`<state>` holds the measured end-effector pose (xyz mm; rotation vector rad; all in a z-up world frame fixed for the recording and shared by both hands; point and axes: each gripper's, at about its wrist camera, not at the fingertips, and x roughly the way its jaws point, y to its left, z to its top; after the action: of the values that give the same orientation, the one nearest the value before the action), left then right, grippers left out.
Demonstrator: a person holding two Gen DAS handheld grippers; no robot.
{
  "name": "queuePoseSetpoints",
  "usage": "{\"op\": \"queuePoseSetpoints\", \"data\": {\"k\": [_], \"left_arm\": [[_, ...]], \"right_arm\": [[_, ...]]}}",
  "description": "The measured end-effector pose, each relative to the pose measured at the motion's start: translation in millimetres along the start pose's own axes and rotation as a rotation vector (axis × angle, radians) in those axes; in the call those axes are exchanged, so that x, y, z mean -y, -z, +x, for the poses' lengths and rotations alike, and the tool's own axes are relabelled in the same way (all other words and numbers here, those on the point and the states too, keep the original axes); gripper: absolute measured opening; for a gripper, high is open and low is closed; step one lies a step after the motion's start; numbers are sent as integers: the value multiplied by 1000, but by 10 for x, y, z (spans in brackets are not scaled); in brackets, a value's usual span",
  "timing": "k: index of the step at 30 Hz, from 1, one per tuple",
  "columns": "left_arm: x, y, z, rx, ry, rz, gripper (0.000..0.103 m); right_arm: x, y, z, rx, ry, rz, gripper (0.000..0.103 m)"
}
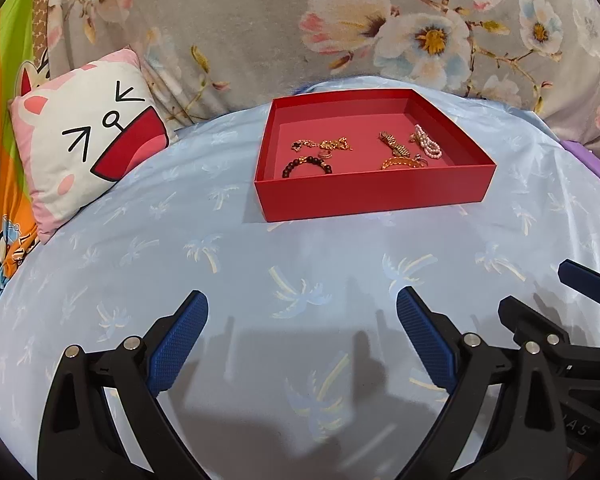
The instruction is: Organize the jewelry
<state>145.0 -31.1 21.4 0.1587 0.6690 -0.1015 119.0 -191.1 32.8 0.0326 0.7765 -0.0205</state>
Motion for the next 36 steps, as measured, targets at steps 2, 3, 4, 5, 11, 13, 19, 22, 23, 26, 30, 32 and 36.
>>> {"op": "queuePoseSetpoints", "data": {"k": [2,3,4,5,11,13,19,22,23,26,30,32,36], "left_arm": [[4,3,5,-2,-2,0,93],[4,3,8,-5,-3,1,93],[3,2,12,-6,-3,1,93],[2,2,13,-7,-4,1,93],[10,7,12,-5,-17,8,93],[18,10,7,-5,-26,12,93],[31,21,-18,4,-43,19,93],[33,25,-12,-4,-44,18,93],[30,27,-8,-8,-44,17,93],[19,30,-4,-12,-42,12,93],[12,38,-10,-16,-50,2,93],[11,41,-10,-18,-56,-2,93],[5,45,-29,-11,-72,-6,93]], "right_arm": [[0,0,1,0,0,0,75],[-2,1,4,-1,2,-1,75],[-5,3,6,-2,5,-2,75],[-5,4,8,-2,8,-3,75],[-14,9,-6,6,24,-4,76],[-18,11,-13,8,29,-4,76],[-24,9,-30,15,39,-3,76],[-32,12,-37,18,42,-4,76],[-36,11,-36,18,44,-5,76],[-37,12,-45,21,48,-7,76],[-49,20,-58,26,51,-8,76],[-55,22,-66,30,54,-13,76],[-57,26,-77,35,49,-11,78]]}}
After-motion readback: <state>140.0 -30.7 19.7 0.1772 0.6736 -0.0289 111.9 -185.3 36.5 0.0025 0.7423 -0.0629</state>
